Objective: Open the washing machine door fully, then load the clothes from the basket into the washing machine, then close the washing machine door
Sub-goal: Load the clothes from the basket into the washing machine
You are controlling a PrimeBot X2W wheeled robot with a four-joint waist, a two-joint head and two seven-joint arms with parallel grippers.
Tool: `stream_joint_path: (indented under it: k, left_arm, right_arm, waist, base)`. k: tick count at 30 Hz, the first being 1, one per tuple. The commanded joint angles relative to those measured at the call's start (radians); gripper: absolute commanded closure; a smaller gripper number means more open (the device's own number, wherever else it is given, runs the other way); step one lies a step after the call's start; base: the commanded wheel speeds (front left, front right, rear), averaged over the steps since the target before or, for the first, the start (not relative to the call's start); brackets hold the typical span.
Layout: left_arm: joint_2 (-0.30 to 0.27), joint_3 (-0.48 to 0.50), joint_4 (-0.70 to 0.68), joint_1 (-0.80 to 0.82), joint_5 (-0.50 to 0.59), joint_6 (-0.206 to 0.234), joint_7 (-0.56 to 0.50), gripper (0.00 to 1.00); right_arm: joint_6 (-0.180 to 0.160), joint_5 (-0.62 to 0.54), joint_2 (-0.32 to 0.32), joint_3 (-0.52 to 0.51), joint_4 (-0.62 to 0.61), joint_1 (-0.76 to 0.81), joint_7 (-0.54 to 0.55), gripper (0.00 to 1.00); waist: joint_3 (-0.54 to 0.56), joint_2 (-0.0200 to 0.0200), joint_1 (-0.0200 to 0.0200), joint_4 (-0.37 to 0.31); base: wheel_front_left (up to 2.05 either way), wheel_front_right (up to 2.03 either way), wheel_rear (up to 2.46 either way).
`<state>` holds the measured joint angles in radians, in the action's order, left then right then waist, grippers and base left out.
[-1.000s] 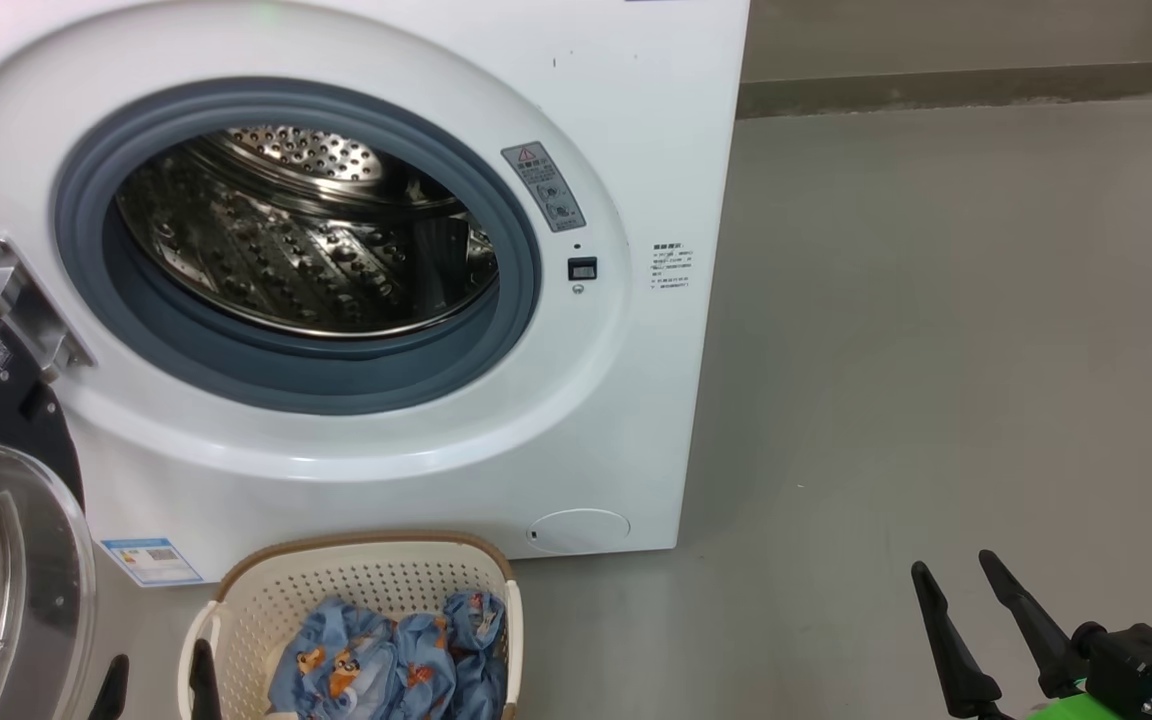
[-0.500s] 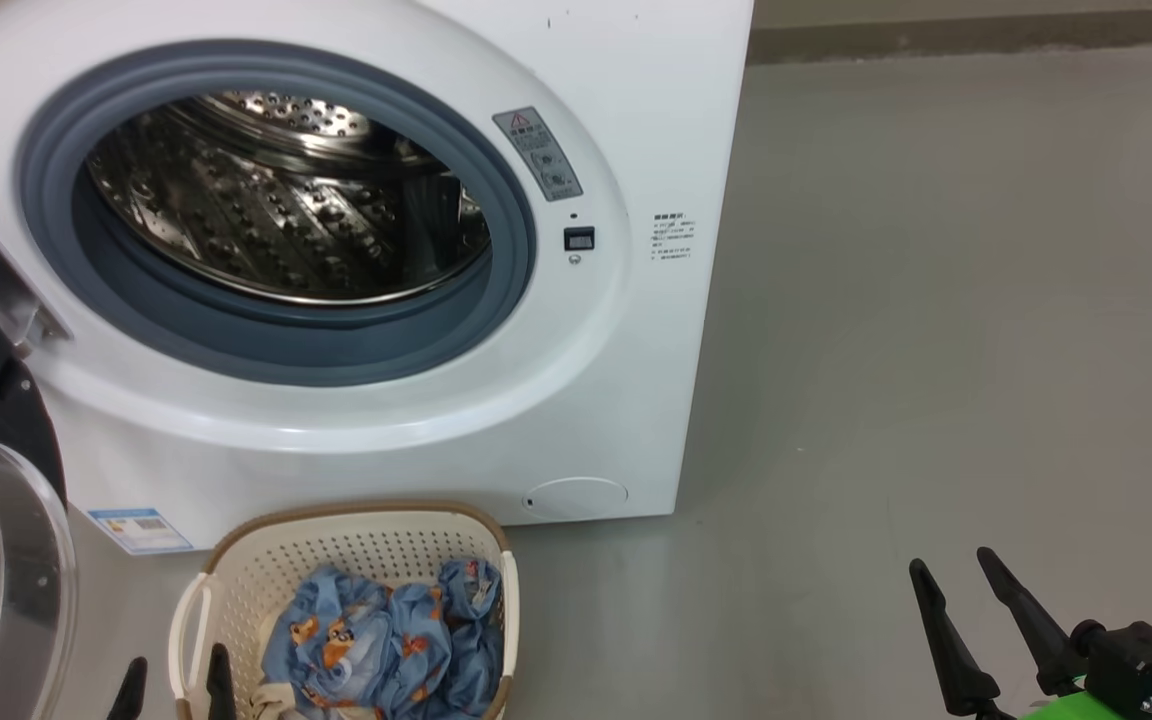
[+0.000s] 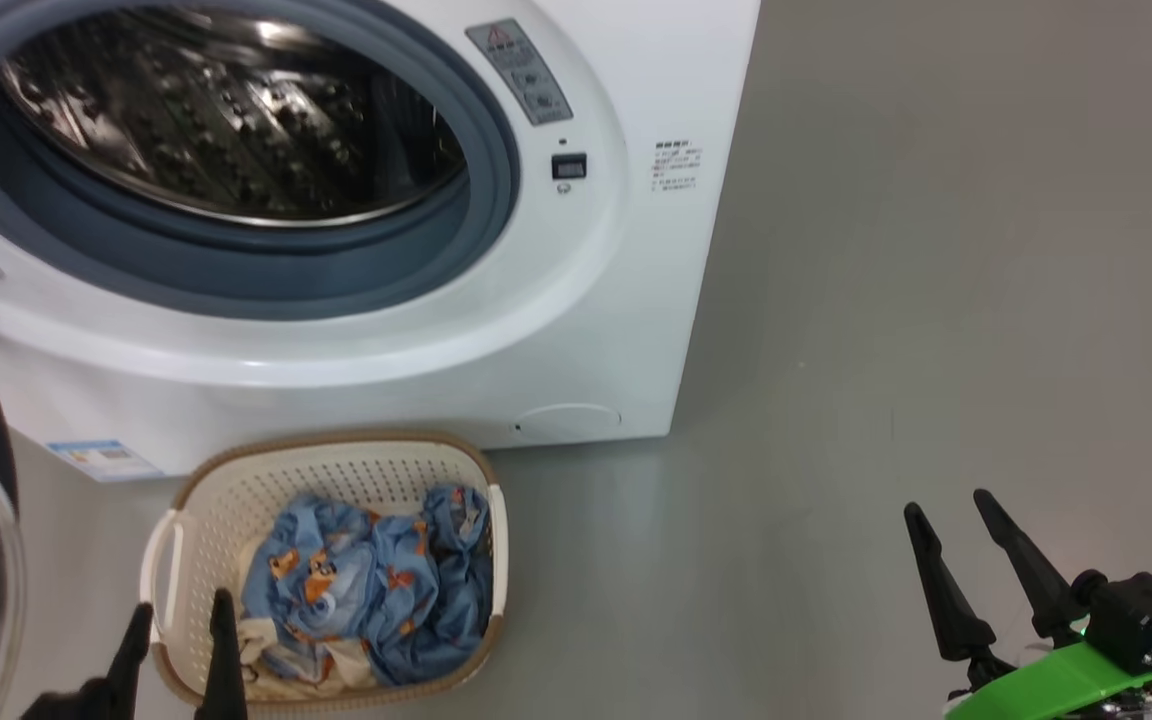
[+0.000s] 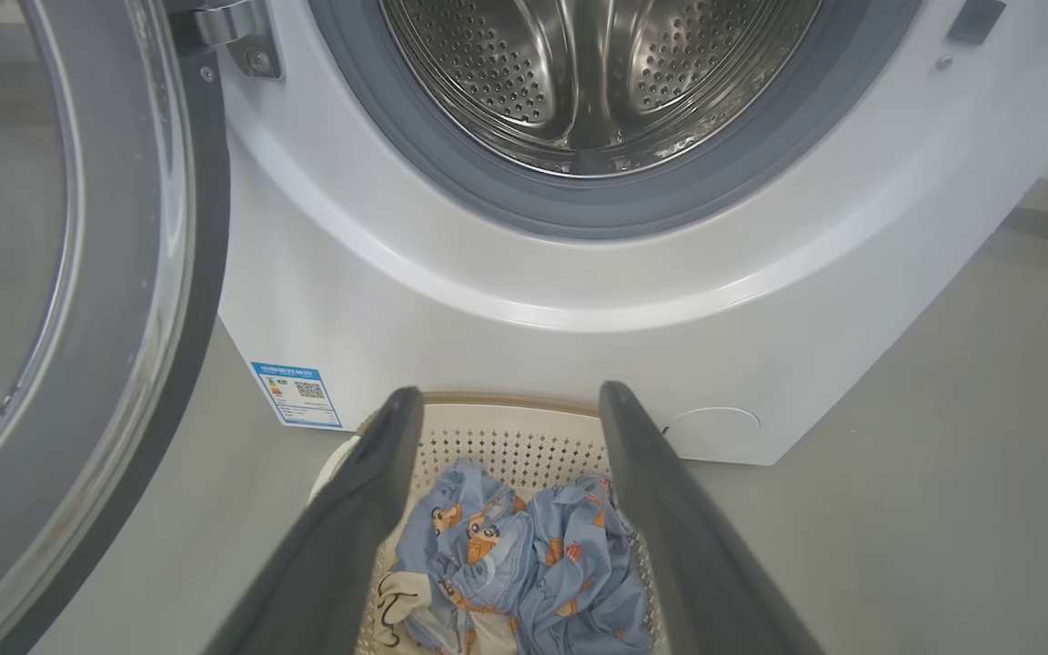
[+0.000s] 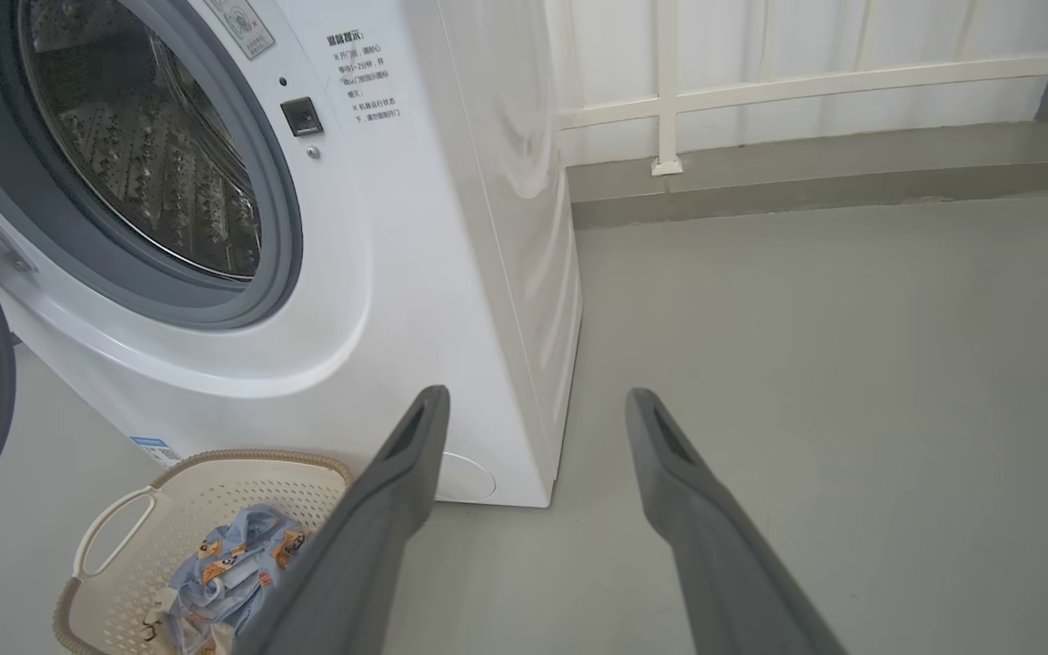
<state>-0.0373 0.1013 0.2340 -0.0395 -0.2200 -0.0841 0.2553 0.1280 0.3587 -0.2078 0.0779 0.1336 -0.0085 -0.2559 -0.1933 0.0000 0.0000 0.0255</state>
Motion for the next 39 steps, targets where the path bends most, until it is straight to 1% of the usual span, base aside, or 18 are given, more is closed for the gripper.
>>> stream_joint_path:
  k: [1,10,18,23,28,33,35,39]
  left_arm:
    - [-0.013,0.028,-0.015,0.038,-0.008,-0.002,0.006,0.00]
    - [-0.013,0.013,0.030,0.166,-0.027,-0.014,0.006,0.00]
    - [-0.020,0.029,0.135,0.327,-0.020,-0.030,0.006,0.00]
    - [-0.040,0.034,0.205,0.424,-0.005,-0.038,0.006,0.00]
    - [-0.063,0.024,0.326,0.506,0.007,-0.042,0.006,0.00]
    - [-0.098,-0.001,0.487,0.597,0.031,-0.043,0.006,0.00]
    - [-0.106,-0.007,0.512,0.612,0.040,-0.041,0.006,0.00]
    - [-0.140,-0.016,0.647,0.663,0.060,-0.021,-0.012,0.00]
  right_arm:
    - [0.003,-0.010,-0.010,0.018,-0.026,-0.026,-0.006,0.00]
    - [0.003,-0.024,-0.007,0.013,-0.044,-0.088,-0.006,0.00]
    - [0.003,-0.035,-0.008,0.001,-0.070,-0.132,-0.006,0.00]
    - [0.003,-0.044,-0.005,0.004,-0.086,-0.166,-0.006,0.00]
    - [0.003,-0.051,0.002,0.008,-0.102,-0.193,-0.006,0.00]
    - [0.003,-0.051,0.001,0.007,-0.104,-0.206,-0.006,0.00]
    - [0.003,-0.052,0.002,0.009,-0.105,-0.209,-0.006,0.00]
    - [0.003,-0.052,0.013,0.015,-0.119,-0.216,-0.006,0.00]
  waist:
    - [-0.067,0.0000,0.0000,-0.004]
    - [-0.248,0.0000,0.0000,-0.010]
    - [-0.415,0.0000,0.0000,-0.011]
    - [-0.502,0.0000,0.0000,-0.017]
    - [-0.564,0.0000,0.0000,-0.027]
    - [-0.599,0.0000,0.0000,-0.037]
    - [-0.604,0.0000,0.0000,-0.042]
    - [-0.625,0.0000,0.0000,-0.066]
  base:
    - [0.00,0.00,0.00]
    - [0.00,0.00,0.00]
    - [0.00,0.00,0.00]
    - [0.00,0.00,0.00]
    - [0.00,0.00,0.00]
    - [0.00,0.00,0.00]
    - [0.00,0.00,0.00]
    - [0.00,0.00,0.00]
